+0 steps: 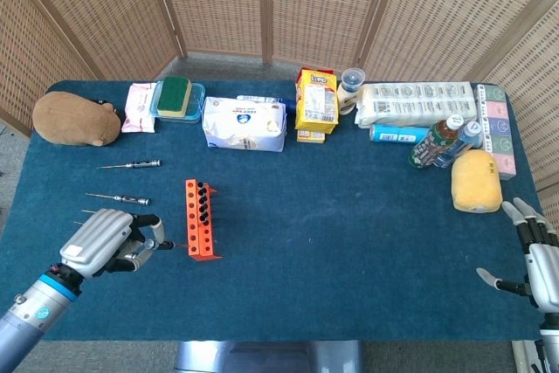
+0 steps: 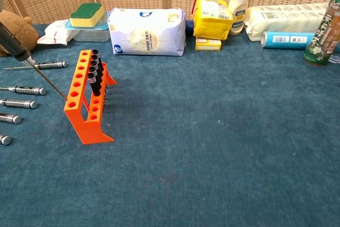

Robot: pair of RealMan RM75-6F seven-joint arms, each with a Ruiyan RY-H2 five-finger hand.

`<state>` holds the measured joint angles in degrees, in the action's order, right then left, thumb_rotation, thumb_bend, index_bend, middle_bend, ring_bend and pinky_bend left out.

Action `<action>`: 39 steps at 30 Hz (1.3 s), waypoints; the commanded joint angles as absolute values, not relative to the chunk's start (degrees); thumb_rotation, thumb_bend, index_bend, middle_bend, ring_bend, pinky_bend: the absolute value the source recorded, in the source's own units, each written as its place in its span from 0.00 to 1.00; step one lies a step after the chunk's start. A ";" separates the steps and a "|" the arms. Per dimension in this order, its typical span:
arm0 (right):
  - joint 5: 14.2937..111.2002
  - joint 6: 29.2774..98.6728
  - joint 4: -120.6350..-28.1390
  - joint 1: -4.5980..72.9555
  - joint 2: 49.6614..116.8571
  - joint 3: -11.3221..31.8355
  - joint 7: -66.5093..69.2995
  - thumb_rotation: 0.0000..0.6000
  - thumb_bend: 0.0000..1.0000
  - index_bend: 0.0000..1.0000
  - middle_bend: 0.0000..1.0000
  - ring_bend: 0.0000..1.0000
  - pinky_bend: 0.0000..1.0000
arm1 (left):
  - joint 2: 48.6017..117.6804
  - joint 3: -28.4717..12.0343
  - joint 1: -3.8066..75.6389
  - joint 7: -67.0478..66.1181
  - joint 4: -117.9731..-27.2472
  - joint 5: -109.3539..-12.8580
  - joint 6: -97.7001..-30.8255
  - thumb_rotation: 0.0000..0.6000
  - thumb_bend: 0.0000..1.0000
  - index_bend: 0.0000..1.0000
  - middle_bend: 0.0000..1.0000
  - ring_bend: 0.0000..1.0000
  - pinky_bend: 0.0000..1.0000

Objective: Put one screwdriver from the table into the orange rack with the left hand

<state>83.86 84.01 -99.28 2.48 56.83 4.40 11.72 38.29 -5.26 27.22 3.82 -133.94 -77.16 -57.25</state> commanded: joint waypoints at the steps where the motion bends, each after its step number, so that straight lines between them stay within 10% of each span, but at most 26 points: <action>1: 83.87 84.08 -99.29 2.45 56.81 4.40 11.75 1.00 0.00 0.06 0.02 0.02 0.00 | 38.23 -5.35 27.28 3.79 -134.10 -77.29 -57.13 1.00 0.38 0.52 1.00 1.00 1.00; 39: 83.81 84.11 -99.30 2.36 56.56 4.43 12.25 1.00 0.00 0.06 0.02 0.02 0.00 | 43.30 -6.05 31.04 -5.92 -133.43 -68.84 -54.76 1.00 0.38 0.52 1.00 1.00 1.00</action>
